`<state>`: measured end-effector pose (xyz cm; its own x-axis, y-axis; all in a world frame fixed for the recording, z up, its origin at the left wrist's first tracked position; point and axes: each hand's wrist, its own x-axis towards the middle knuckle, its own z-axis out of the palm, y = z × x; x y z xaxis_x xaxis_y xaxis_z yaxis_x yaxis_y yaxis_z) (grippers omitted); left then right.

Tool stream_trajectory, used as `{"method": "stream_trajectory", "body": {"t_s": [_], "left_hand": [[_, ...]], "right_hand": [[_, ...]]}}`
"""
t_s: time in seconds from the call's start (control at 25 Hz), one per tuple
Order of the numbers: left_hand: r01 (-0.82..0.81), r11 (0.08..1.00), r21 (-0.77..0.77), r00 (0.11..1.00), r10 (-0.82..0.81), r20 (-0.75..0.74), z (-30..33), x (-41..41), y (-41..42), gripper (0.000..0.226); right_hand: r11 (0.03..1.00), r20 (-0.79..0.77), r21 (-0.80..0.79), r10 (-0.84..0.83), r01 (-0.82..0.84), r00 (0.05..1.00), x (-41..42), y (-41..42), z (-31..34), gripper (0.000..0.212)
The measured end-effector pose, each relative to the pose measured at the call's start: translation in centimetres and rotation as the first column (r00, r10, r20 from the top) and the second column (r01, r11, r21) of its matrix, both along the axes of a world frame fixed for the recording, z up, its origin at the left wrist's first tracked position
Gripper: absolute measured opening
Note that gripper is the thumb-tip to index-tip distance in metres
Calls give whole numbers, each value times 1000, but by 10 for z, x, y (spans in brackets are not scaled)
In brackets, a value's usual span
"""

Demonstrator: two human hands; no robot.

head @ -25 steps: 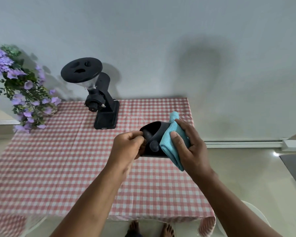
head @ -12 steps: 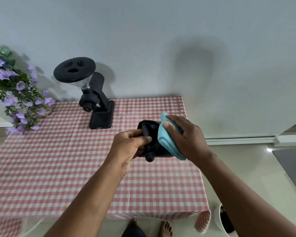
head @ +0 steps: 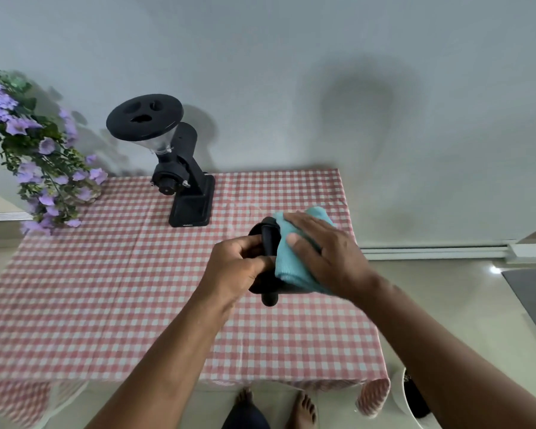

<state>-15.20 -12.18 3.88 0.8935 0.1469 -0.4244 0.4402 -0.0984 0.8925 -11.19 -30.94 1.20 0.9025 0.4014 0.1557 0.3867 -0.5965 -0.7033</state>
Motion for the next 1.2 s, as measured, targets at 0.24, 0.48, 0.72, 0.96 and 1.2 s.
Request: {"method": "stream_trajectory", "body": {"t_s": [0.24, 0.48, 0.72, 0.96, 1.2], "left_hand": [[-77, 997, -30, 996, 78, 33, -3, 1, 1, 23], [-73, 997, -22, 996, 74, 52, -6, 4, 12, 26], [125, 991, 38, 984, -129, 124, 1, -5, 5, 28], [-54, 998, 8, 996, 53, 72, -15, -1, 11, 26], [-8, 1000, 30, 999, 6, 53, -19, 0, 4, 25]], "right_hand": [[997, -27, 37, -68, 69, 997, -1, 5, 6, 40], [992, 202, 126, -29, 4, 979, -51, 6, -18, 41], [985, -148, 137, -83, 104, 985, 18, -3, 20, 29], [998, 106, -60, 6, 0, 994, -57, -1, -21, 72], [965, -132, -234, 86, -115, 988, -32, -13, -3, 125]]}}
